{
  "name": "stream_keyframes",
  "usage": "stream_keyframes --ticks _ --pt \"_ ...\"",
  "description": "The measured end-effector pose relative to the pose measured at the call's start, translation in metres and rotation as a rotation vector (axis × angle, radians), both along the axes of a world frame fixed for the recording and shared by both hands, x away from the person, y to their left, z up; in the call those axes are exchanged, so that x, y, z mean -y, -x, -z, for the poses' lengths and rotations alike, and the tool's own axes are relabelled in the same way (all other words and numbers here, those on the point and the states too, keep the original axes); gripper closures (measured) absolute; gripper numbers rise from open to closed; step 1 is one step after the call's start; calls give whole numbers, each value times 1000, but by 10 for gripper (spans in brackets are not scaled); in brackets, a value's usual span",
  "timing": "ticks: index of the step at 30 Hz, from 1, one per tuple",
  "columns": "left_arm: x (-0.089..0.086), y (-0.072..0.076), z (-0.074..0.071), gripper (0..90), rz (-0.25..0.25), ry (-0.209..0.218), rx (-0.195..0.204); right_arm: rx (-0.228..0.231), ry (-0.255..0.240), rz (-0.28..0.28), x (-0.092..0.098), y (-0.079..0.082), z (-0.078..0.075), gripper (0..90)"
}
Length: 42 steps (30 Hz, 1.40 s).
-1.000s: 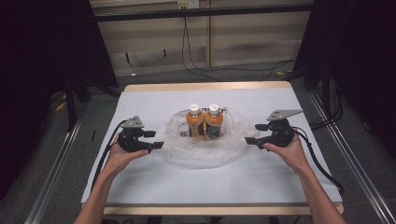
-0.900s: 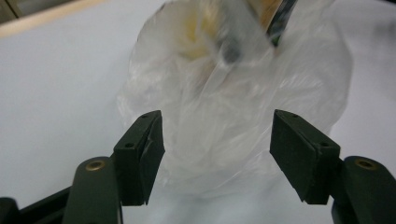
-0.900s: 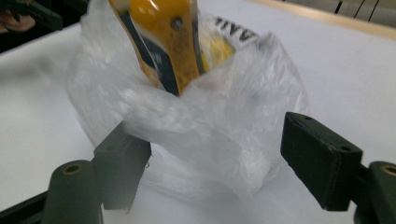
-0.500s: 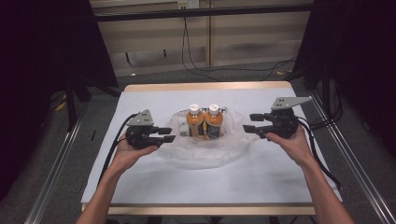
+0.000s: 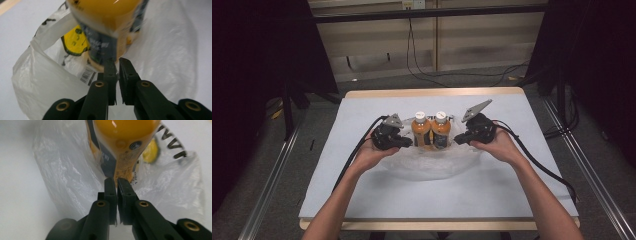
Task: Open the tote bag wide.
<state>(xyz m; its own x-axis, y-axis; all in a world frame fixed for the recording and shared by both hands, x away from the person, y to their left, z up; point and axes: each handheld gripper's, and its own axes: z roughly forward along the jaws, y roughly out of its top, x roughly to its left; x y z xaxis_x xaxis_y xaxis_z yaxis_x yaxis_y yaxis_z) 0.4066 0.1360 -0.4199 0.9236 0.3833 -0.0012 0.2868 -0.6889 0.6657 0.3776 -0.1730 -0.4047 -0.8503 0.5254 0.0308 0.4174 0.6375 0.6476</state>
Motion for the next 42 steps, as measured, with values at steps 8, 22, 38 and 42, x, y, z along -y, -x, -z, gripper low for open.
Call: stream_keyframes --ticks 8,22,38,42 --pt "5 -19 26 871 -34 -76 -49 -57 73 15 -10 -19 31 900" --pt "12 -24 43 871 -37 -118 -68 -55 105 21 -18 -28 47 900" --pt "2 -16 37 900 8 -372 23 1 427 -10 -5 -16 52 900" --pt "7 -18 37 900 14 -405 32 22 471 21 7 -17 53 900"
